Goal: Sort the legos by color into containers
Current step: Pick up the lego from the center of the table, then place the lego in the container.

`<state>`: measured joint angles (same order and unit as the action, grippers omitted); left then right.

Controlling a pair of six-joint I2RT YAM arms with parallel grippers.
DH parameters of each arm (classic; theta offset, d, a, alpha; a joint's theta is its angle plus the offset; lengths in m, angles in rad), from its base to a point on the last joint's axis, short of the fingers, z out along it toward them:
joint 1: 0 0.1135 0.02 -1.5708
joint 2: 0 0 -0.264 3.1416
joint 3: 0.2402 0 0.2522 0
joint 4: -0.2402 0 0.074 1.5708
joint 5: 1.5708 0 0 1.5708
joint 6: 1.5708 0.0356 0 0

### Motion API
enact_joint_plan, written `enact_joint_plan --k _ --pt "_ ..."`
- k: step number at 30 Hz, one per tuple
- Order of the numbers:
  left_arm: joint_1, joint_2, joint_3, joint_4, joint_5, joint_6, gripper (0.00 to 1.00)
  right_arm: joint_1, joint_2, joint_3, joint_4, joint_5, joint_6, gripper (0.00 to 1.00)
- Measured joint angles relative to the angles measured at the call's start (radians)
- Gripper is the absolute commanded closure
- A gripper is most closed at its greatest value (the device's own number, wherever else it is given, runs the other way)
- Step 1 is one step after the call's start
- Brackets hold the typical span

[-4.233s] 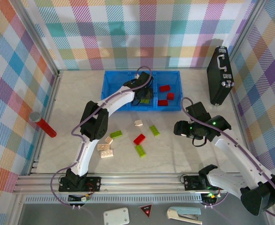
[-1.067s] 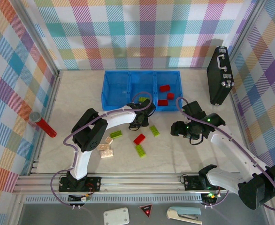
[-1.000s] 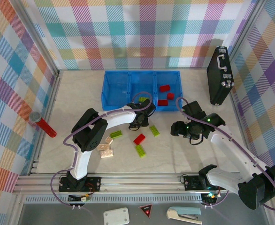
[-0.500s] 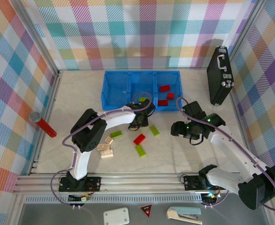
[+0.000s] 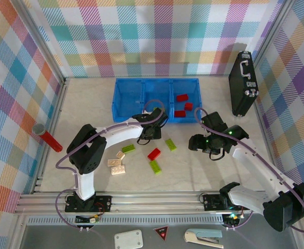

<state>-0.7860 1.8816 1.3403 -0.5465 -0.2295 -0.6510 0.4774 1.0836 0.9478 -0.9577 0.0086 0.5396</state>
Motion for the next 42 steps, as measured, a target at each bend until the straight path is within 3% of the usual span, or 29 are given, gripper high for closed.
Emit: enact_joint_plan --k 13,23,31,42 --pt "0.132 -0.192 -0.042 -0.040 0.003 0.197 0.51 0.001 0.022 0.000 0.018 -0.011 0.000 0.32" --pt "0.322 -0.203 0.026 -0.116 0.099 0.351 0.51 0.002 0.022 0.000 0.022 -0.010 0.000 0.32" --pt "0.418 -0.067 0.212 -0.138 0.172 0.429 0.51 0.006 0.022 0.002 0.016 -0.010 0.000 0.32" --pt "0.433 0.183 0.435 -0.187 0.186 0.493 0.51 0.007 0.019 0.019 -0.008 0.003 0.000 0.32"
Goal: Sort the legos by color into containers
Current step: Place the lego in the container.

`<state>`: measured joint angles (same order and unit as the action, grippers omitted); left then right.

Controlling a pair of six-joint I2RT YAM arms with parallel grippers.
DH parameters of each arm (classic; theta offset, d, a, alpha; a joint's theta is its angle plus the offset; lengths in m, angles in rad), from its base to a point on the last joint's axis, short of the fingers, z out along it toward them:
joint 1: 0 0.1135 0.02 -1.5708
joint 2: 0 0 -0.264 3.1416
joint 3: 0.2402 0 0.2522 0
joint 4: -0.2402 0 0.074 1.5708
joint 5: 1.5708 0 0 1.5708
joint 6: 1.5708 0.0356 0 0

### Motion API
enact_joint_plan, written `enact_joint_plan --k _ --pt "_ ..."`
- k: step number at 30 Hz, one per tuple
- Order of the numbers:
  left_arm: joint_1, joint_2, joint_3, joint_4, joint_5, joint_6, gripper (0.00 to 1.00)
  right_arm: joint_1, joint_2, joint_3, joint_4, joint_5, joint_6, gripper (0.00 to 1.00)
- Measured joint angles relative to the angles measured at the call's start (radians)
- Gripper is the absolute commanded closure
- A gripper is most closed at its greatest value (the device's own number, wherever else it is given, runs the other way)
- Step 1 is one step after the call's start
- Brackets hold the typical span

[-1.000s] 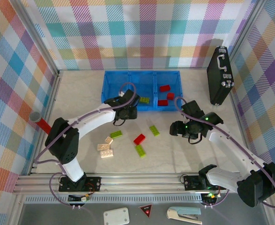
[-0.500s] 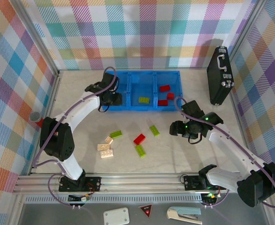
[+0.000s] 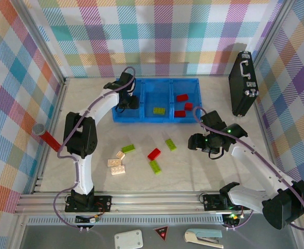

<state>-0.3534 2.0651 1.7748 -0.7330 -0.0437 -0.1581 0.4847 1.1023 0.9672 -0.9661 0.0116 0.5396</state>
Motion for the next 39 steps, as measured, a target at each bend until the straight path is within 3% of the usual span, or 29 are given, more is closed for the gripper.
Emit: enact_joint_plan --k 22,29,39 --pt "0.032 0.256 0.158 -0.001 -0.047 0.040 0.48 0.000 -0.024 0.018 -0.034 0.033 0.014 0.32" --pt "0.036 0.266 0.169 -0.002 -0.043 0.039 0.38 0.000 -0.027 0.014 -0.029 0.033 0.026 0.32" --pt "0.036 0.237 0.169 -0.026 -0.017 0.040 0.38 0.000 -0.053 0.010 -0.029 0.033 0.029 0.32"
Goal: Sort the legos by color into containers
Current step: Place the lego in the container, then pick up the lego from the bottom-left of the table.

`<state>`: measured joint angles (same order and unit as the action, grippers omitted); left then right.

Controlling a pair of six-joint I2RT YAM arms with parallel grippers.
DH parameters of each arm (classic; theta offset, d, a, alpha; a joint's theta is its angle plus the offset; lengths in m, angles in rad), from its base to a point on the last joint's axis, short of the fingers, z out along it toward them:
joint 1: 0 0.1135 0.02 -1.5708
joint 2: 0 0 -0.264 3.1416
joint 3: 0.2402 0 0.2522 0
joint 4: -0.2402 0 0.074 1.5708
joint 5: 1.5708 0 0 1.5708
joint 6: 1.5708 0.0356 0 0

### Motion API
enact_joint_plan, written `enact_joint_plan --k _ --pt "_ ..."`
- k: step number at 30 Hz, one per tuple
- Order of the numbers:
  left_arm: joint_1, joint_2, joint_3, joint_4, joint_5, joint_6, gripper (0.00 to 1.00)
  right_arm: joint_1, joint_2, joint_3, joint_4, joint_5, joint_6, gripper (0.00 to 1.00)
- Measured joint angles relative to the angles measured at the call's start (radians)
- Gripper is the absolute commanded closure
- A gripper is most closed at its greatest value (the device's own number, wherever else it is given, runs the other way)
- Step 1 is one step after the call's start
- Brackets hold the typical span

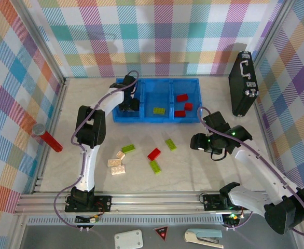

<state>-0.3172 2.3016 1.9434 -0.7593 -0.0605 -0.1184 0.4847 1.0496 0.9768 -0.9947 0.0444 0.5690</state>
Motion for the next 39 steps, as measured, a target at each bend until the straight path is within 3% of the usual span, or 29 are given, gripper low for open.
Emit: enact_joint_plan --k 23,39 --pt "0.000 -0.479 -0.357 -0.047 0.122 -0.027 0.39 0.008 0.087 -0.001 0.088 -0.050 -0.008 0.32" --pt "-0.019 -0.805 -0.712 -0.078 0.174 -0.076 0.39 0.079 0.141 0.000 0.120 -0.058 -0.007 0.33"
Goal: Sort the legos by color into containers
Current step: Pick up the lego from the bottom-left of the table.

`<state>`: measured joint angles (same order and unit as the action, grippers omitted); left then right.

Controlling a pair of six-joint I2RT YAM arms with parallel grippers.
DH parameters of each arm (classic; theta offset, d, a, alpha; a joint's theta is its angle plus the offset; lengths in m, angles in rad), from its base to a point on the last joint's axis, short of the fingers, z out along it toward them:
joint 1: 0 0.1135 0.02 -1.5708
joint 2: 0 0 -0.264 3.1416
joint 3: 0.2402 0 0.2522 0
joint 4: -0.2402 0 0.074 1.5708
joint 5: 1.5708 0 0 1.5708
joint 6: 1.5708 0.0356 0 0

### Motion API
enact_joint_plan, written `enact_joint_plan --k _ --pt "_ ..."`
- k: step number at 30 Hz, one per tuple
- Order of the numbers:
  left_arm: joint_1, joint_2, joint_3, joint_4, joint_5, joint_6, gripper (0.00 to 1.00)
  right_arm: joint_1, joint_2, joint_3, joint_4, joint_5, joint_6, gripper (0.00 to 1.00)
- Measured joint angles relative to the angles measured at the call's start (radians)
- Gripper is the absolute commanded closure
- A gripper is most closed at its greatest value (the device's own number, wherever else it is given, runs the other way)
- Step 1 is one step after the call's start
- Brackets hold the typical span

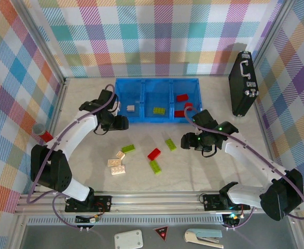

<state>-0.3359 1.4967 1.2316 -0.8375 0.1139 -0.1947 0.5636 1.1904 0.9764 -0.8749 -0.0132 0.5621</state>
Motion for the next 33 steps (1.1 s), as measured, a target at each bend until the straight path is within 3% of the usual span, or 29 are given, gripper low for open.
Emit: enact_joint_plan --k 19,24,30,33 --pt "-0.142 -0.101 -0.280 0.000 -0.044 -0.103 0.39 0.021 0.017 0.000 0.000 0.000 0.002 0.33" --pt "-0.142 -0.113 -0.336 0.001 -0.078 -0.158 0.31 0.024 0.033 0.000 0.000 0.000 0.000 0.33" --pt "-0.167 -0.143 -0.404 -0.001 -0.093 -0.238 0.11 0.027 0.040 0.007 0.000 0.000 -0.001 0.32" --pt "-0.181 -0.144 -0.426 0.005 -0.101 -0.277 0.07 0.027 0.047 0.007 0.000 0.000 -0.001 0.32"
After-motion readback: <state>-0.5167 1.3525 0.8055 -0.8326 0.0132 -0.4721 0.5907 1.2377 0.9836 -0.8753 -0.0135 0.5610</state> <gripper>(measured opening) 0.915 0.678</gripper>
